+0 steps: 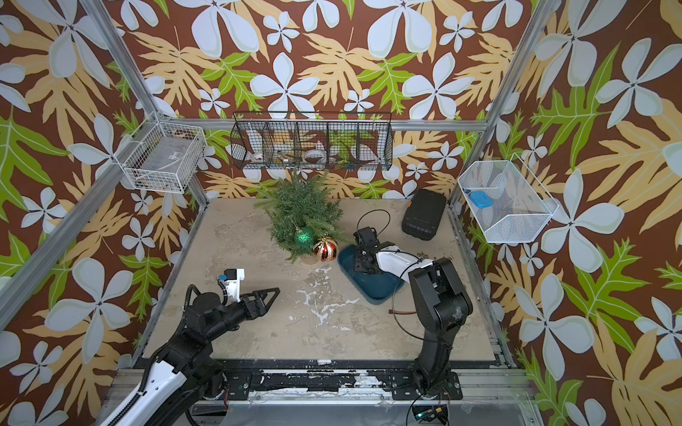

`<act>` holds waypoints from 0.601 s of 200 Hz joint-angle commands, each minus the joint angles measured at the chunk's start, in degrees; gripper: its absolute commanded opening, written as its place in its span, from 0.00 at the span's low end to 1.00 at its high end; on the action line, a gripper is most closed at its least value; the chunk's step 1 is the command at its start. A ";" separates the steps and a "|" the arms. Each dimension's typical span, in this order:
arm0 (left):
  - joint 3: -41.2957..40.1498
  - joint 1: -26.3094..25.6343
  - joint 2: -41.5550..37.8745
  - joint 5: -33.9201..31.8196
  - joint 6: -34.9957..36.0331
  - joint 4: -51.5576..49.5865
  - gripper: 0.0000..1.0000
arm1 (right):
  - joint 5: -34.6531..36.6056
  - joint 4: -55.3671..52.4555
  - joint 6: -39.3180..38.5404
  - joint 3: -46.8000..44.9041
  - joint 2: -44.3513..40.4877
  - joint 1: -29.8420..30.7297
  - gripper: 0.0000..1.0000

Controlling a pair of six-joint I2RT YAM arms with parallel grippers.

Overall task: Decorate the small christmas tree with ornaments
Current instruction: Pick up an ornament from the container.

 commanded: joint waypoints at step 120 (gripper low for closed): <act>4.57 0.01 1.24 0.78 0.18 2.19 0.88 | -10.05 -2.17 -0.07 -1.09 -24.88 -2.15 0.56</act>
